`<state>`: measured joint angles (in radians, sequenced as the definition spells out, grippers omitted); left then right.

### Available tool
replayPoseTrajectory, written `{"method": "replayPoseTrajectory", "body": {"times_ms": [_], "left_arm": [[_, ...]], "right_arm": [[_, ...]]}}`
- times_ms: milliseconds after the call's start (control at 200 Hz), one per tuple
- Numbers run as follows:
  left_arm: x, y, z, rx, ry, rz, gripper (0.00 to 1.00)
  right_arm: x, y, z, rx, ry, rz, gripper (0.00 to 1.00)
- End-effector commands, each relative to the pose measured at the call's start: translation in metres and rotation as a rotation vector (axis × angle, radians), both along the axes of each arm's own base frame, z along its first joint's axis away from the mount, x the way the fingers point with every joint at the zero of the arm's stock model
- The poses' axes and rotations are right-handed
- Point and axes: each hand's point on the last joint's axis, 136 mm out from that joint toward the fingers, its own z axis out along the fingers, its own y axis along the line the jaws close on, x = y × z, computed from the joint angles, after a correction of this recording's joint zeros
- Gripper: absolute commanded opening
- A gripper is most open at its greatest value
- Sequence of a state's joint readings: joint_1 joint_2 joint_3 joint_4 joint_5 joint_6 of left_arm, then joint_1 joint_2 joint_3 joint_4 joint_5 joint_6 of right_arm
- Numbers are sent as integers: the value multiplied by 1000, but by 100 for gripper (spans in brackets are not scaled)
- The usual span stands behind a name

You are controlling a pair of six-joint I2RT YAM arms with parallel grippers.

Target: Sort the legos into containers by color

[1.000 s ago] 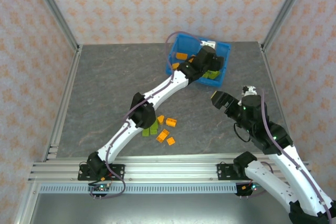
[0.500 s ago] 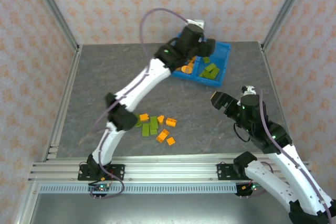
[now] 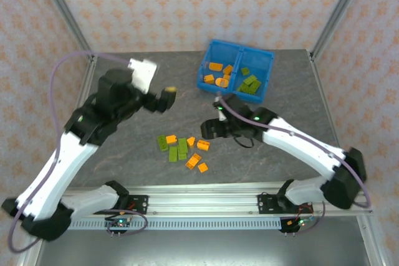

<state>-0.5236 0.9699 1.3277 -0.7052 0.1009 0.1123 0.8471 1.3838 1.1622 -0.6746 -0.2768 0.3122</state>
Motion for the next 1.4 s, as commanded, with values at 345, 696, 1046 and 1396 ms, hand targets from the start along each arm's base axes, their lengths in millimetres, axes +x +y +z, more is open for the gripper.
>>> {"method": "replayPoseTrajectory", "body": {"times_ms": [345, 696, 1046, 1396], "left_arm": [[-153, 40, -153, 531, 107, -596, 100], [-141, 26, -169, 473, 37, -595, 100], [-136, 23, -168, 460, 7, -581, 100], [-132, 22, -162, 443, -30, -561, 100]], "right_arm": [[-32, 101, -85, -88, 273, 86, 49], [-4, 96, -118, -201, 239, -106, 59], [10, 104, -142, -255, 222, -132, 54], [14, 94, -116, -240, 159, -151, 29]]}}
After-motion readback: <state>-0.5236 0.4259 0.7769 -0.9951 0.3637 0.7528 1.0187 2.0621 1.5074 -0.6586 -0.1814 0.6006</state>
